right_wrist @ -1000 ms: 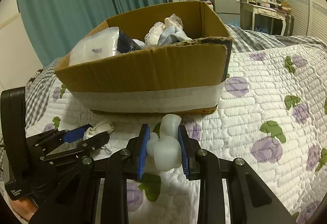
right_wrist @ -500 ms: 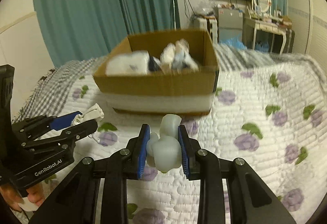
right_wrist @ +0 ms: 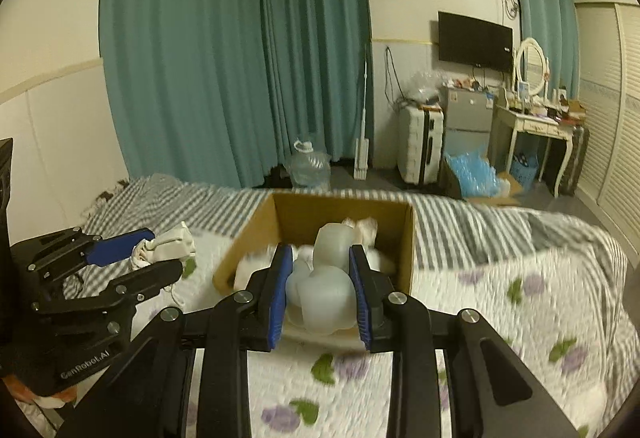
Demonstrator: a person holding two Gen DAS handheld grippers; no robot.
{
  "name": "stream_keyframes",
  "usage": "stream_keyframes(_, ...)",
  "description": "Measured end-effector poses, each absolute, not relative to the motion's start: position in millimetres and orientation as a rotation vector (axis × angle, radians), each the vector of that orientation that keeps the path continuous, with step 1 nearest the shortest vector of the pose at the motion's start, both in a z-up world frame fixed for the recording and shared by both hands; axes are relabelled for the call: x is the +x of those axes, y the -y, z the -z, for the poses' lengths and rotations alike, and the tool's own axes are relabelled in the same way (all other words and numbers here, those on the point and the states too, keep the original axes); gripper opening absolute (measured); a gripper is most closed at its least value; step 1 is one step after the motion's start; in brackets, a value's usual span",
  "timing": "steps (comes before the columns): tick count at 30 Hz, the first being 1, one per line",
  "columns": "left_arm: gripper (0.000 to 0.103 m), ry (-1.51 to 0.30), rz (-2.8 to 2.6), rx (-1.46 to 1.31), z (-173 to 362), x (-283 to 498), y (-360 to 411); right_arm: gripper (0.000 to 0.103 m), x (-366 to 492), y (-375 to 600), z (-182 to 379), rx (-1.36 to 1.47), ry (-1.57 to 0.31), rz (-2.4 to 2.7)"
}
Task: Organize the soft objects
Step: 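Carry both white items into the cardboard box and open both tools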
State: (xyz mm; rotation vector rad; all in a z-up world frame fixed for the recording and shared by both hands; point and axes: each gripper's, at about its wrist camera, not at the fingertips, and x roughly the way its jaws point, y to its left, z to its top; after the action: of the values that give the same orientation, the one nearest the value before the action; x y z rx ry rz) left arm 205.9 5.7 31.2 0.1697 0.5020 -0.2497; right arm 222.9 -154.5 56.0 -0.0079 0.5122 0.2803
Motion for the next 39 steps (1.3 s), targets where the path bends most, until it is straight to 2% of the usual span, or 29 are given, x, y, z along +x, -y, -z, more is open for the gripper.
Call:
stream_keyframes(7,0.036,-0.490,0.240,0.173,-28,282,22,0.029,298,169,-56,0.026,-0.523,-0.297)
stream_keyframes(17,0.039,-0.611,0.216,0.125,16,392,28,0.031,402,176,6,0.102,-0.632,-0.278)
stream_keyframes(20,0.040,-0.623,0.198,0.146,25,395,29,0.036,412,176,19,0.126,-0.655,-0.258)
stream_keyframes(22,0.041,-0.634,0.175,0.160,31,390,28,0.047,411,178,22,0.150,-0.655,-0.267)
stream_keyframes(23,0.043,-0.644,0.180,0.158,33,389,27,0.052,409,179,21,0.148,-0.645,-0.249)
stream_keyframes(24,0.055,-0.656,0.175,0.160,34,388,28,0.062,405,179,18,0.137,-0.638,-0.224)
stream_keyframes(25,0.062,-0.664,0.171,0.162,34,388,27,0.067,403,178,15,0.134,-0.635,-0.215)
stream_keyframes(26,0.073,-0.670,0.155,0.167,33,386,27,0.067,402,179,13,0.136,-0.634,-0.214)
stream_keyframes(28,0.078,-0.656,0.135,0.165,25,380,25,0.067,395,182,3,0.136,-0.628,-0.209)
stream_keyframes(33,0.078,-0.618,0.105,0.160,-18,358,19,0.067,362,192,-48,0.108,-0.571,-0.181)
stream_keyframes(37,0.080,-0.529,0.103,0.130,-71,322,9,0.075,319,198,-103,0.082,-0.486,-0.159)
stream_keyframes(39,0.094,-0.456,0.105,0.106,-104,294,4,0.082,295,197,-134,0.069,-0.440,-0.158)
